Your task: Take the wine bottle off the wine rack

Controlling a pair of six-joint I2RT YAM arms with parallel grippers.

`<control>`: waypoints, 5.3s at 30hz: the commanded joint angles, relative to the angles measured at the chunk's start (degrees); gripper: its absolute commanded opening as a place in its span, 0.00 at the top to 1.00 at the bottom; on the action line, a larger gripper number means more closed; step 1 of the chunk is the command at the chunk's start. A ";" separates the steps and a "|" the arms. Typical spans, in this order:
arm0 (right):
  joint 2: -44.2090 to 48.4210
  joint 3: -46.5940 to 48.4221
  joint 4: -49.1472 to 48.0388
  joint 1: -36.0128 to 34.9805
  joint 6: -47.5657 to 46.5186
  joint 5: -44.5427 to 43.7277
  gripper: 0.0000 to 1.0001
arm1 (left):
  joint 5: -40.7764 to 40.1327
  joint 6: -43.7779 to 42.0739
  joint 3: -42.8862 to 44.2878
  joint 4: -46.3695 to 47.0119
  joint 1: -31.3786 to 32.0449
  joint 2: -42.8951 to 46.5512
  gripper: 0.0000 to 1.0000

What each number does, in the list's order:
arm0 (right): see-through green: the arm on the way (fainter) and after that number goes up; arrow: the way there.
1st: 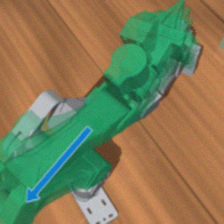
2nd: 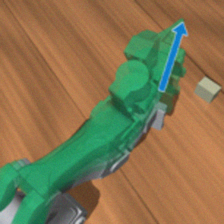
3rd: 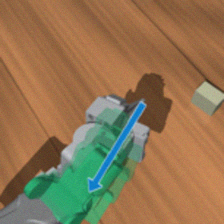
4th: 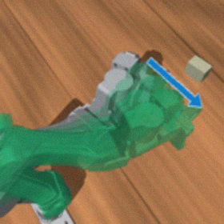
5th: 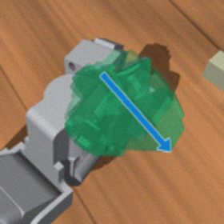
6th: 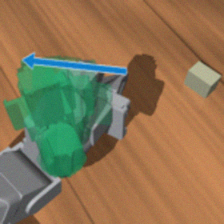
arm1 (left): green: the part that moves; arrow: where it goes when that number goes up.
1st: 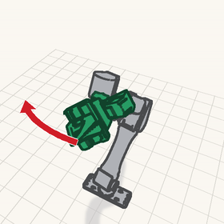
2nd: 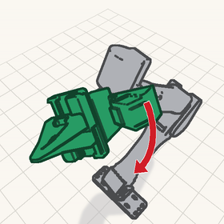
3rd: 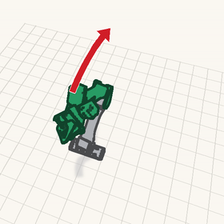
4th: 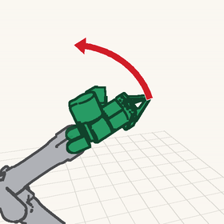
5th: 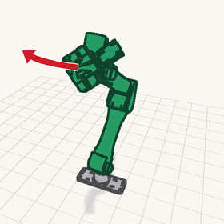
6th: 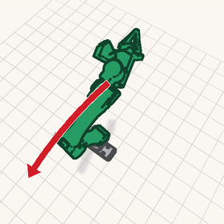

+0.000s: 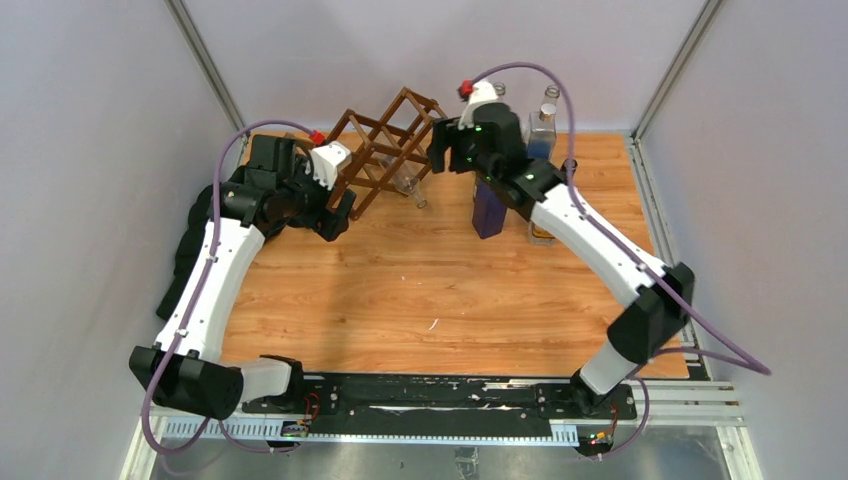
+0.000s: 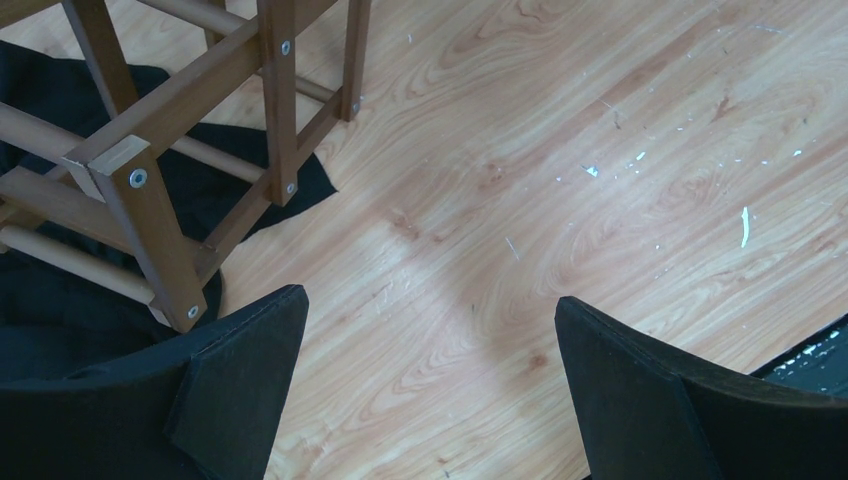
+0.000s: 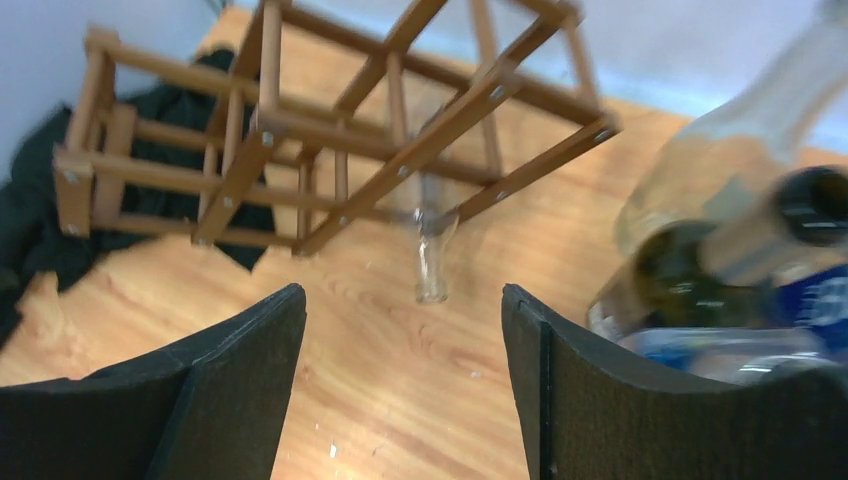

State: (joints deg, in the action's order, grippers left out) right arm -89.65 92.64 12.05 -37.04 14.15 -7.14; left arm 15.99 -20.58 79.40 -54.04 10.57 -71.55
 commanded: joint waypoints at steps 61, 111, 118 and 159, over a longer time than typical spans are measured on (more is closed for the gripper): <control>-5.24 -27.80 -8.11 -4.18 9.94 13.41 1.00 | 10.19 -23.14 -14.98 3.24 -0.90 6.79 0.00; 15.55 -21.62 14.44 -20.87 6.92 26.89 0.32 | 3.44 -50.35 -24.95 6.78 21.16 16.66 1.00; 25.42 -30.54 4.16 -18.59 11.60 21.23 0.13 | 9.75 -30.96 -20.62 10.40 21.15 16.10 1.00; 11.26 -22.43 -6.64 -6.23 -3.85 4.02 1.00 | 16.07 -2.60 -11.02 1.19 3.62 3.84 0.00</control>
State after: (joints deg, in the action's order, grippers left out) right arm -73.54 66.24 5.96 -47.40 15.66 4.54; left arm 40.16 -21.45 69.34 -53.01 17.72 -66.83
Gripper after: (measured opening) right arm 0.702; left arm 0.996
